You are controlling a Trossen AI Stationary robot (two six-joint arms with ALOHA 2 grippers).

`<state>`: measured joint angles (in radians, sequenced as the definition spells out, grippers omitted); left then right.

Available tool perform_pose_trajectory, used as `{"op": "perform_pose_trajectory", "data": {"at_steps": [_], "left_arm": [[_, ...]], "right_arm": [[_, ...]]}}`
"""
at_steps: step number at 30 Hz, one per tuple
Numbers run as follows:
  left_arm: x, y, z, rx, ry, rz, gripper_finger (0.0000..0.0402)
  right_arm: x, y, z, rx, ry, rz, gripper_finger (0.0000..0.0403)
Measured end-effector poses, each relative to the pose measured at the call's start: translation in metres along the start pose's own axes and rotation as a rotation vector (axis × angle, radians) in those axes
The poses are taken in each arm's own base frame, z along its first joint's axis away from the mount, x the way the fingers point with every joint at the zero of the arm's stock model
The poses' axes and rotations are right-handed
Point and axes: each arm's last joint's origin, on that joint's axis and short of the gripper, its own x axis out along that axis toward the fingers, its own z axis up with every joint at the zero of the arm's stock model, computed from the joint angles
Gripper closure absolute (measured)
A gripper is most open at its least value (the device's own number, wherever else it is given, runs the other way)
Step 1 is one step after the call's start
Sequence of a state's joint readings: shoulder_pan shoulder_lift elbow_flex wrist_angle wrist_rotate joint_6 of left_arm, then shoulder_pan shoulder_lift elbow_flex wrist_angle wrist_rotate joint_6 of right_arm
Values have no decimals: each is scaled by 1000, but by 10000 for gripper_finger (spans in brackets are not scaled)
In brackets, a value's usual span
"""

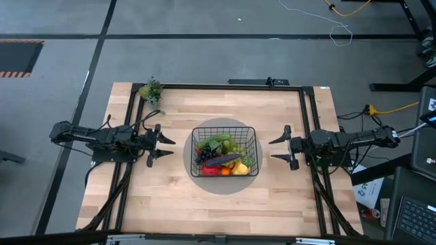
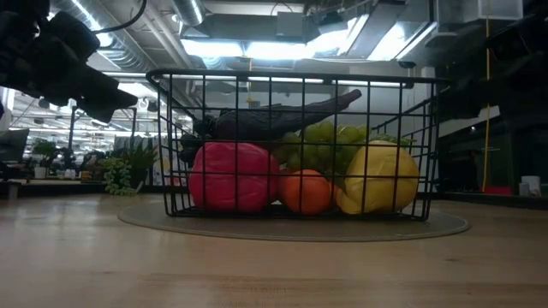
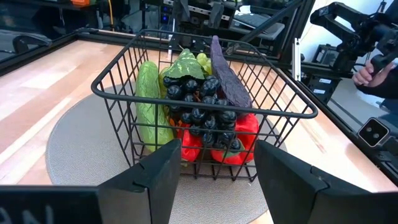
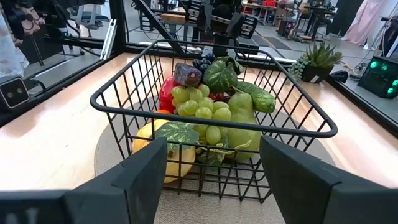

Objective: Build produce basket
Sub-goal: Return to Home Position

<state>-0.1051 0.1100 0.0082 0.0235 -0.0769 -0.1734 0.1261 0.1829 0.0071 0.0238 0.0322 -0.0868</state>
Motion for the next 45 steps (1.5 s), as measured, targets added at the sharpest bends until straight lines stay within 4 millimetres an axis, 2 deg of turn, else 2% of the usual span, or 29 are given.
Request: {"op": "perform_pose_trajectory", "data": {"at_steps": [9,45], "left_arm": [[0,0,0,0,0,0,204],[0,0,0,0,0,0,204]], "right_arm": [[0,0,0,82,0,0,147],[0,0,0,83,0,0,147]]}}
